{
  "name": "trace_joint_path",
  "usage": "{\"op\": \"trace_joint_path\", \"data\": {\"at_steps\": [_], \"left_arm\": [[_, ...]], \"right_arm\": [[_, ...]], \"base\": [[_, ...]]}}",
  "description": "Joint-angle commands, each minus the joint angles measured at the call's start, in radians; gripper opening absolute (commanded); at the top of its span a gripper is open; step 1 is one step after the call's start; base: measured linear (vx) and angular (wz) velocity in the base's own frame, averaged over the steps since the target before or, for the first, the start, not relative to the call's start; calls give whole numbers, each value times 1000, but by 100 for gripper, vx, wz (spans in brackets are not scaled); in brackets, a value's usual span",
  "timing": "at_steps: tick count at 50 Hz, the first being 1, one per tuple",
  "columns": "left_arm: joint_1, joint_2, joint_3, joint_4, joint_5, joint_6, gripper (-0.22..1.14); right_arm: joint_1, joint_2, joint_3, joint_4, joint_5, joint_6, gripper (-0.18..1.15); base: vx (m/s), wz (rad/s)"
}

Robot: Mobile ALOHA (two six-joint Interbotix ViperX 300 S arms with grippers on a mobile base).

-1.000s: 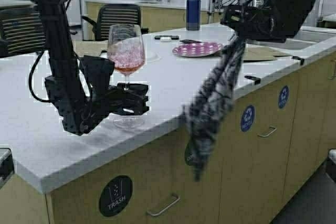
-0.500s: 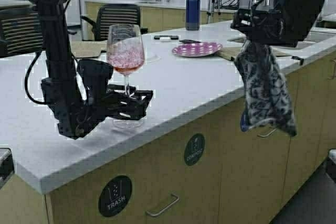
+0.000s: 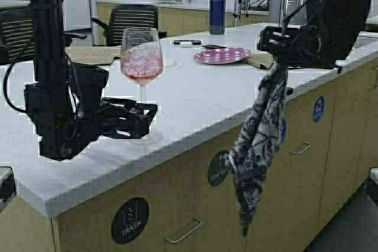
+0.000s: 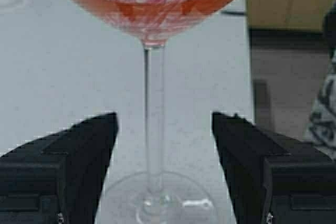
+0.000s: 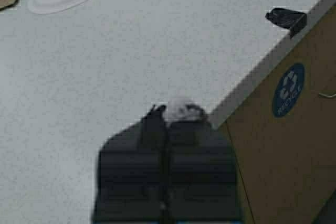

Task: Get the cloth and wipe up the spill under the wine glass

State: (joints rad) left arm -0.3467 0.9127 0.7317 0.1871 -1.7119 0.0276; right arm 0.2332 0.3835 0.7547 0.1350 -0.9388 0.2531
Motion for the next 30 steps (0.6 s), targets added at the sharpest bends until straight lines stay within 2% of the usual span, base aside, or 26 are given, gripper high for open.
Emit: {"op": "trace_joint_path", "data": {"at_steps": [1, 11, 21, 30], "left_arm": [[-3, -60, 63, -5, -17, -2, 91], [-3, -143, 190, -6, -17, -5, 91], [-3, -259, 307, -23, -12, -21, 91], [-3, -367, 357, -29, 12, -71, 91]], "right_arm": [[5, -37, 28, -25, -18, -5, 6], [32, -104, 77, -138, 5, -8, 6], [54, -212, 63, -166, 173, -12, 6], [58, -319, 38, -176, 285, -12, 6]], "base": [[0, 0], [0, 0], [0, 0], [0, 0]]}}
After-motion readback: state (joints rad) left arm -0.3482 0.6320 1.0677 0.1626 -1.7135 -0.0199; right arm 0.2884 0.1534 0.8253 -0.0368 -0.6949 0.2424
